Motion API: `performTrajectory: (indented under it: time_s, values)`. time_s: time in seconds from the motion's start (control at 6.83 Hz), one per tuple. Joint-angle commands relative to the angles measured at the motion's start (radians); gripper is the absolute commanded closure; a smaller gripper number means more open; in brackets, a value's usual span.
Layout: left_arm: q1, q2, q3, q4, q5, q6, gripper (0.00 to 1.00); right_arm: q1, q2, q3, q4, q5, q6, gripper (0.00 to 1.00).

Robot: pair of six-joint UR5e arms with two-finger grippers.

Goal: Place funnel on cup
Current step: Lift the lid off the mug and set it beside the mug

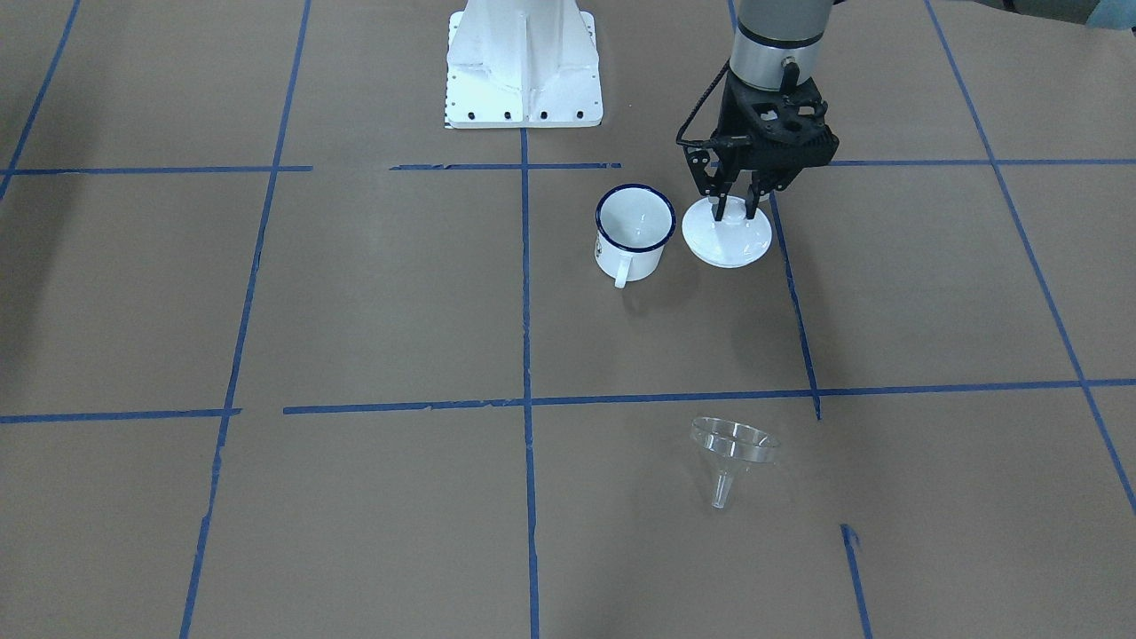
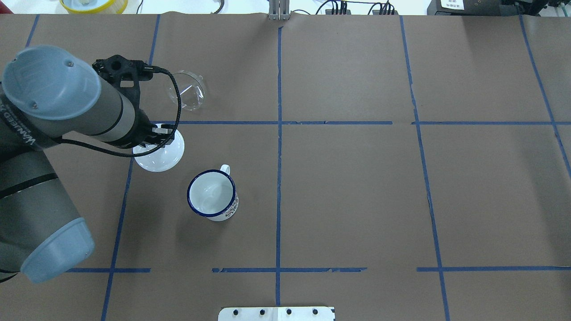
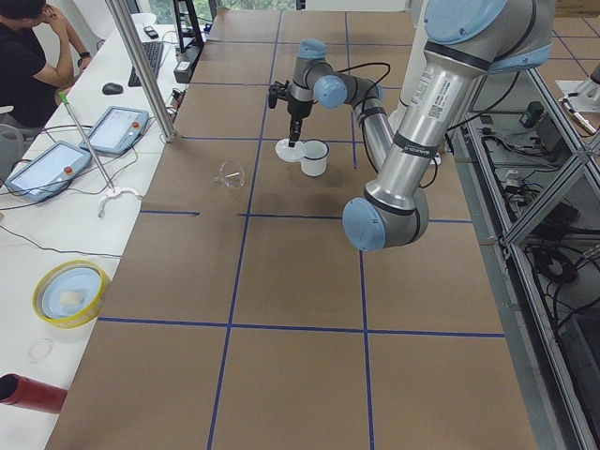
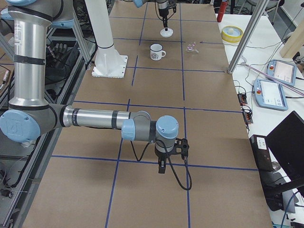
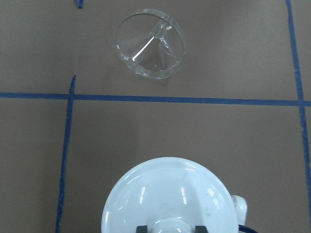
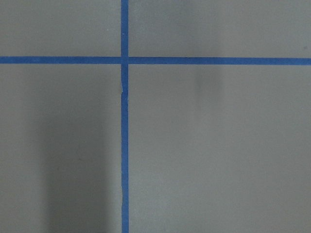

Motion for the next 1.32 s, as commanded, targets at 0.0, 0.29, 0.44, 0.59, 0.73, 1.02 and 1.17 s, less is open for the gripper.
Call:
performTrajectory:
  time_s: [0.0,0.29,0.44,0.59,0.73,1.02,1.17]
  values:
    - [-0.004,0.141,0.084,-0.266,0.005,0.017,1.00,0.000,0.000,0.000,0.000,0.000,0.000,0.00]
    - [0.004,0.140,0.228,-0.362,0.005,0.017,1.00,0.000,0.000,0.000,0.000,0.000,0.000,0.00]
    - [0.005,0.143,0.276,-0.400,0.005,0.019,1.00,0.000,0.000,0.000,0.000,0.000,0.000,0.00]
    - [0.005,0.142,0.272,-0.399,0.005,0.020,1.00,0.000,0.000,0.000,0.000,0.000,0.000,0.00]
    - [0.007,0.139,0.276,-0.401,0.000,0.020,0.49,0.000,0.000,0.000,0.000,0.000,0.000,0.00]
    - [0.005,0.129,0.261,-0.395,-0.007,0.052,0.00,0.000,0.000,0.000,0.000,0.000,0.000,0.00]
    - [-0.005,0.114,0.238,-0.389,-0.008,0.028,0.00,0.000,0.000,0.000,0.000,0.000,0.000,0.00]
